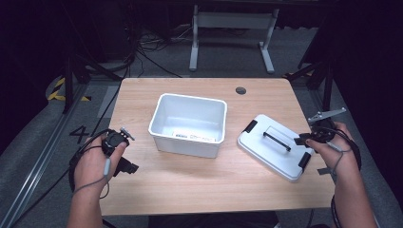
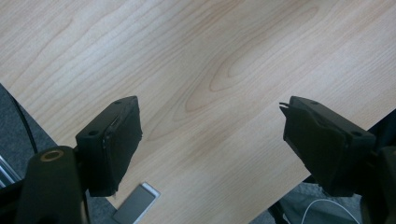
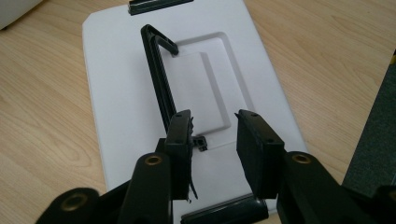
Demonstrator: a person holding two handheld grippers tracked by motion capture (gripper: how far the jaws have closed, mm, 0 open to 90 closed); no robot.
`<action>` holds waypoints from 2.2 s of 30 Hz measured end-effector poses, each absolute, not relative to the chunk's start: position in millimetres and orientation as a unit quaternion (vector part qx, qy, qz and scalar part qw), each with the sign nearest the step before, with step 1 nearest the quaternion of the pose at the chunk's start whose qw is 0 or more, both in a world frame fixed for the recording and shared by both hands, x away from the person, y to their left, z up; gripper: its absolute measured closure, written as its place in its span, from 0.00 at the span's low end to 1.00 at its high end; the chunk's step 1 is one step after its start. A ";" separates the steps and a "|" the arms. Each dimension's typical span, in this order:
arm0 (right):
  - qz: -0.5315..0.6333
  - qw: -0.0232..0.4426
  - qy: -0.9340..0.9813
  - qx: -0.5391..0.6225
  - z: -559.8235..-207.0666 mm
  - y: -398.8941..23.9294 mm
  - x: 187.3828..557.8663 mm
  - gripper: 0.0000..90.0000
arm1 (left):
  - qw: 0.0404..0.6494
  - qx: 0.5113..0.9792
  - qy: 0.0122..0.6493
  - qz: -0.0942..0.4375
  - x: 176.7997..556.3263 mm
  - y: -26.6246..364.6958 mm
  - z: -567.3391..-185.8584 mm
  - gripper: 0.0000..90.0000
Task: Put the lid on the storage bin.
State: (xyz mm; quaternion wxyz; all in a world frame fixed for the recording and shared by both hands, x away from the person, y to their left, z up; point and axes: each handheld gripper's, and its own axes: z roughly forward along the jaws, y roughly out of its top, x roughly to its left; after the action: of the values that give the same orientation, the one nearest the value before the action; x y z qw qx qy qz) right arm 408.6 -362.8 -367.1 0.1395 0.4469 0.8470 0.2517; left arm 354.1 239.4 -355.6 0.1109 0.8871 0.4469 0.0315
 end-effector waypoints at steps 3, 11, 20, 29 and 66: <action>0.265 0.142 0.844 0.443 -367.3 -362.4 406.8 0.70 | 0.110 0.888 0.445 0.032 356.1 240.0 -354.6 0.22; 0.281 0.137 0.855 0.413 -367.0 -341.7 407.4 0.61 | 0.125 0.890 0.438 0.033 358.0 240.1 -350.8 0.22; 0.245 0.133 0.876 0.393 -368.7 -304.3 430.6 0.56 | 0.141 0.880 0.451 0.046 359.4 255.7 -343.8 0.22; 0.187 0.111 0.897 0.386 -380.5 -285.3 447.0 0.52 | 0.150 0.875 0.457 0.057 357.0 270.1 -338.8 0.22; 0.094 0.102 0.933 0.333 -375.4 -284.2 463.6 0.94 | 0.144 0.871 0.467 0.053 355.0 274.6 -343.9 0.22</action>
State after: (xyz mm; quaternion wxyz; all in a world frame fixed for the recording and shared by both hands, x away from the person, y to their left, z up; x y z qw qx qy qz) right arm 463.6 -284.2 -375.4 0.1017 0.3327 0.9328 0.0940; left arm 355.0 274.6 -343.9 0.1443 0.8706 0.4675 0.0525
